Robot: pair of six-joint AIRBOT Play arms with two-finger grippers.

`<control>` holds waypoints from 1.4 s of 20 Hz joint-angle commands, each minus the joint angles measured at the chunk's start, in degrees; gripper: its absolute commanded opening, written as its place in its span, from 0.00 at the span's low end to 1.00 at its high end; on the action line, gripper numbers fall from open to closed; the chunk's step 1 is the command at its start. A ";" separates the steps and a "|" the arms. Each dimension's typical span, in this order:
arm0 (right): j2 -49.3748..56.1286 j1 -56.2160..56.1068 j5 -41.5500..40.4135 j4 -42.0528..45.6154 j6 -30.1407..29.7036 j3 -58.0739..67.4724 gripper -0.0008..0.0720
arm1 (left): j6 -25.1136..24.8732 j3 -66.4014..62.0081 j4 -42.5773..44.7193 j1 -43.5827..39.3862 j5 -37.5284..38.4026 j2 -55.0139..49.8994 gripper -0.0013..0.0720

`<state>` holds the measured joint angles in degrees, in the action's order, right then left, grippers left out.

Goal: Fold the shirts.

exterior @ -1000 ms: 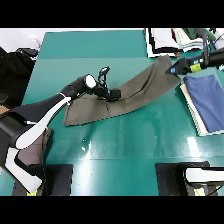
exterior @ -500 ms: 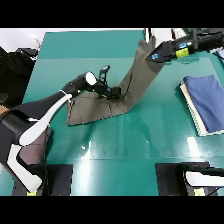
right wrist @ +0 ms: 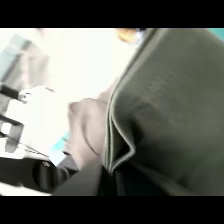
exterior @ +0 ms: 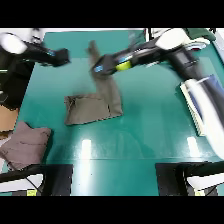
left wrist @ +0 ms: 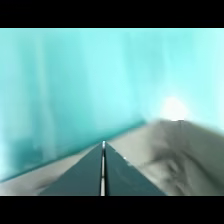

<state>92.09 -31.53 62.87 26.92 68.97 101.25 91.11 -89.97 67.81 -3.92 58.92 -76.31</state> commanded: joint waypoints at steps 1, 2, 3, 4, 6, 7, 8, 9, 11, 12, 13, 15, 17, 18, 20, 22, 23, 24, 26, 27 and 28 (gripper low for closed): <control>8.20 -12.04 -13.25 -4.17 -7.13 1.88 0.48 | -0.13 -0.09 3.82 8.44 1.79 8.92 0.06; 10.08 -13.03 -12.96 -4.22 -7.13 3.50 0.48 | -0.13 -0.11 3.82 9.38 1.92 9.86 0.06; 11.30 -12.85 -11.39 -4.13 -7.06 5.05 0.48 | -0.13 -0.04 3.89 9.79 2.34 10.54 0.06; 11.61 -11.56 -8.74 -3.78 -6.95 5.57 0.48 | -0.52 0.00 3.93 9.77 3.02 10.75 0.05; 10.40 -7.61 -3.69 2.03 -4.09 3.56 0.47 | -1.16 0.02 3.82 8.26 4.46 10.73 0.06; 9.18 -5.09 -1.88 6.01 -2.23 1.33 0.47 | -1.18 0.39 3.82 6.84 3.93 10.73 0.05; 7.52 -2.14 -0.85 9.97 -0.81 -2.10 0.47 | -1.31 0.39 3.85 5.33 3.80 10.60 0.05; 5.57 1.07 -0.37 14.21 1.36 -6.12 0.47 | -1.81 0.39 3.85 3.63 3.58 10.60 0.05; 2.01 7.67 0.87 22.40 5.55 -14.19 0.48 | -3.08 0.39 3.82 0.35 3.45 10.60 0.06; 0.85 10.82 1.18 24.37 6.12 -17.81 0.51 | -3.13 0.39 3.82 -1.14 3.26 10.60 0.06; 0.33 14.14 1.57 23.54 6.16 -21.33 0.75 | -3.15 0.39 3.82 -2.43 2.78 10.60 0.06; 0.83 18.62 1.70 19.17 6.23 -26.27 0.85 | -3.13 0.39 3.78 -4.61 1.40 10.60 0.06; 2.69 20.28 0.59 14.29 6.05 -29.86 0.83 | -3.13 0.39 3.78 -6.34 -0.79 10.54 0.06; 3.98 20.13 0.37 13.09 5.97 -30.29 0.82 | -3.10 0.37 3.78 -7.02 -1.84 10.27 0.06; 6.78 17.99 0.26 12.39 5.99 -29.59 0.82 | -3.13 0.39 3.78 -8.26 -2.71 9.40 0.06; 9.62 14.75 -0.35 10.56 5.95 -27.17 0.80 | -3.10 0.39 2.99 -8.72 -2.32 8.17 0.06; 11.26 13.03 -0.96 9.57 5.97 -25.24 0.80 | -3.10 0.39 2.32 -8.70 -2.32 7.72 0.06; 12.98 11.47 -1.55 8.52 5.97 -23.19 0.80 | -3.08 0.39 1.92 -8.72 -2.27 7.21 0.06; 16.33 8.46 -3.37 6.16 5.95 -19.19 0.66 | -3.10 0.39 0.52 -8.72 -2.29 6.91 0.06; 17.86 7.15 -4.66 5.09 5.75 -17.11 0.46 | -3.10 0.39 0.09 -8.72 -2.32 6.91 0.06; 19.02 6.08 -6.08 4.50 4.46 -15.13 0.27 | -3.08 0.39 -0.74 -8.72 -2.32 6.91 0.06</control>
<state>107.24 -22.02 59.99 35.07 74.81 81.30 88.03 -89.58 69.06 -12.47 56.71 -68.97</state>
